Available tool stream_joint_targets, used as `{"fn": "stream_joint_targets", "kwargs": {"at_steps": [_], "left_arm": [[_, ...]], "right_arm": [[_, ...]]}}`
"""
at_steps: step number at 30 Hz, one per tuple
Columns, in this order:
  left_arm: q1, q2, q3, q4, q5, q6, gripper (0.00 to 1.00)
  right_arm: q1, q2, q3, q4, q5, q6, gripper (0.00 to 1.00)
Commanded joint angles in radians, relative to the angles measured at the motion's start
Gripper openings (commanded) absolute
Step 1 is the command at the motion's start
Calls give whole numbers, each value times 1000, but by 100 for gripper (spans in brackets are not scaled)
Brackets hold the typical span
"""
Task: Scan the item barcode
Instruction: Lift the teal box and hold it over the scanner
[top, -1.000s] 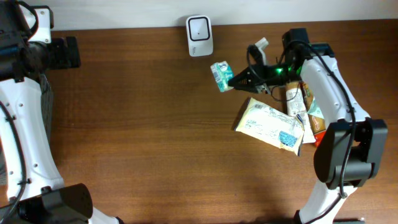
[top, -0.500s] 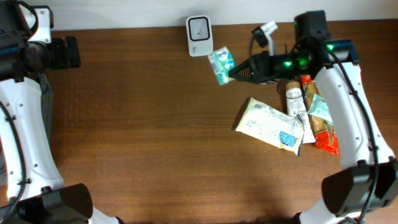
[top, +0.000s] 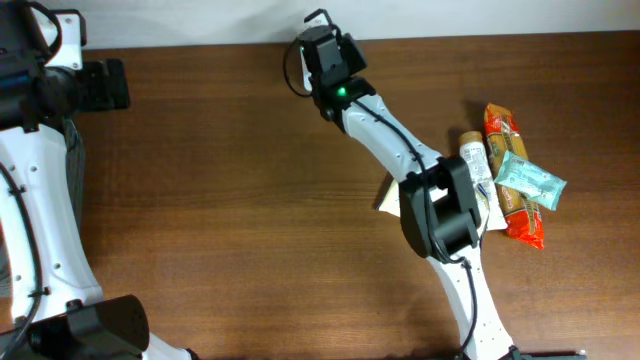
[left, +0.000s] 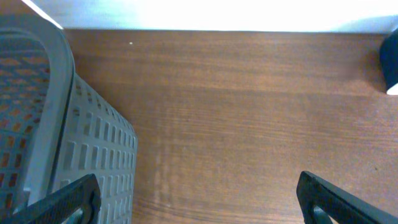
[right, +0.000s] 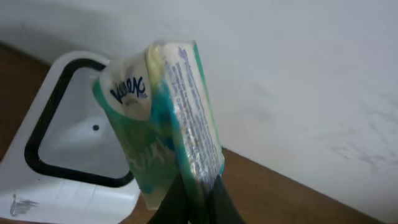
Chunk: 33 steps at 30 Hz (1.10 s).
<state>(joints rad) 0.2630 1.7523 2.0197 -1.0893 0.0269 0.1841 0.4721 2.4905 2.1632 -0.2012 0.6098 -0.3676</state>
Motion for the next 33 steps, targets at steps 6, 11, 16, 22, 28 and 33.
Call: {"fn": "stream_joint_targets", "kwargs": {"at_steps": [6,11,16,22,28,33], "left_arm": [[4,1,1,2,7,16,99],[4,1,1,2,7,16,99],[4,1,1,2,7,16,99],[4,1,1,2,7,16,99],[4,1,1,1,7,16,99],[4,1,1,-1,7,16,99]], "right_arm": [[6,51,13,109,-26,-347,4],[6,93,13,136,-33,-441,4],[6,93,13,262,-22,-462,4],[50,72,13,399,58,-463,4],[43,58,13,294,61,-463,4],[17,-113,13,80,36,-272,4]]}}
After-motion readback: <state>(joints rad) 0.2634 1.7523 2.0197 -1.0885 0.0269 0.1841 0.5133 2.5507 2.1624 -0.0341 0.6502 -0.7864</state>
